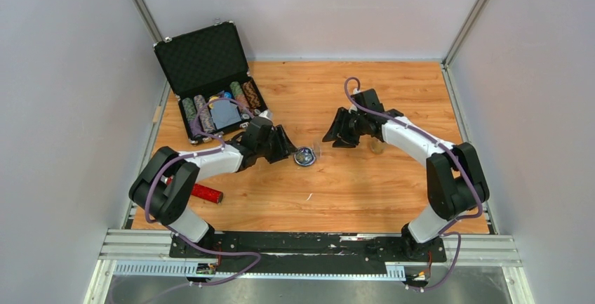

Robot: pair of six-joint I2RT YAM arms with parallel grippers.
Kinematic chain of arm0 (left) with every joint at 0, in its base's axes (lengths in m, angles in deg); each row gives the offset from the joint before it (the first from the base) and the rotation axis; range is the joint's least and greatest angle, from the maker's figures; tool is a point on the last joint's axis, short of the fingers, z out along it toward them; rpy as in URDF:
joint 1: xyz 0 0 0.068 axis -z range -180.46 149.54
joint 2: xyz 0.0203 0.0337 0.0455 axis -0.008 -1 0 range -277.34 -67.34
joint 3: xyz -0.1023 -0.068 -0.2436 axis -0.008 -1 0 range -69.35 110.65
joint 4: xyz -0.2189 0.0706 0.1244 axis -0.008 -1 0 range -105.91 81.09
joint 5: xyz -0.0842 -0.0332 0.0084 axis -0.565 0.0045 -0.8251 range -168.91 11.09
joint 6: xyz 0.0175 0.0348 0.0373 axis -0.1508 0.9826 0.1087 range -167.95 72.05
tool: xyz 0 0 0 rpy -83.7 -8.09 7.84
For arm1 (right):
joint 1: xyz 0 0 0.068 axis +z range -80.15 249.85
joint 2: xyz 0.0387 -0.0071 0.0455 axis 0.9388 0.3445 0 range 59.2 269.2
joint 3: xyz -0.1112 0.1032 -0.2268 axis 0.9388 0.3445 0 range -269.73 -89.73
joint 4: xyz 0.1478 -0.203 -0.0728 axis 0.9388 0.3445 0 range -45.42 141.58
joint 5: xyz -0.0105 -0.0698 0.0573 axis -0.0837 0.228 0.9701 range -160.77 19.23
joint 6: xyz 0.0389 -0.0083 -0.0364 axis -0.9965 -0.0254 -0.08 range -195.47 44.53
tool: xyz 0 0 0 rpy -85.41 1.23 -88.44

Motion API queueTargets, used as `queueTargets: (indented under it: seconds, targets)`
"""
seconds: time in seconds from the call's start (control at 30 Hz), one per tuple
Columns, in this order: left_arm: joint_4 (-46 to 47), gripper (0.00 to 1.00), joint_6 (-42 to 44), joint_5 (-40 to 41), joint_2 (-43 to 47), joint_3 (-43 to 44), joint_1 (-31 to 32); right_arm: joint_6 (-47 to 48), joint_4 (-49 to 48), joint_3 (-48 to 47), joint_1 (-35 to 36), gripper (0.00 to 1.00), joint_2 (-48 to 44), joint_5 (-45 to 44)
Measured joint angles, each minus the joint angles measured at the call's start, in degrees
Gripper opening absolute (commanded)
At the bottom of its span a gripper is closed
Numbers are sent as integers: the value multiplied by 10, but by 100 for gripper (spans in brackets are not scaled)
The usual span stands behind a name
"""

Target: Sort the pills into containers

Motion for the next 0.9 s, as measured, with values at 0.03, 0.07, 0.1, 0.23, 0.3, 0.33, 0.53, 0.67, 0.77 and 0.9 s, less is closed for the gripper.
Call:
queueTargets:
  seconds: [0.03,0.07,0.1,0.23,0.3,0.33,0.53,0.67,0.77,0.9]
  targets:
    - [-4,51,3,2,0,-1,-1,2,-1,0,1,39,0,2]
    - [-6,49,6,4,0,-2,-2,5,-3,0,2,38,0,4]
    - [-9,48,8,5,0,-2,-3,8,-6,0,4,37,0,6]
    - [-10,40,15,5,0,-3,-7,16,-12,0,12,37,0,11]
    - [-8,39,17,3,-3,-3,-10,20,-14,0,16,37,0,13]
    - [-6,38,18,1,-5,-3,-10,21,-15,0,17,36,0,14]
    - [3,34,21,-17,-34,-3,-13,32,-16,-1,23,27,0,15]
    - [10,34,23,-29,-49,-3,-14,37,-15,-6,27,23,3,18]
    - [22,33,23,-36,-50,-3,-14,41,-14,-16,31,22,11,19]
    - [37,32,23,-43,-50,-3,-16,44,-13,-19,37,23,19,19]
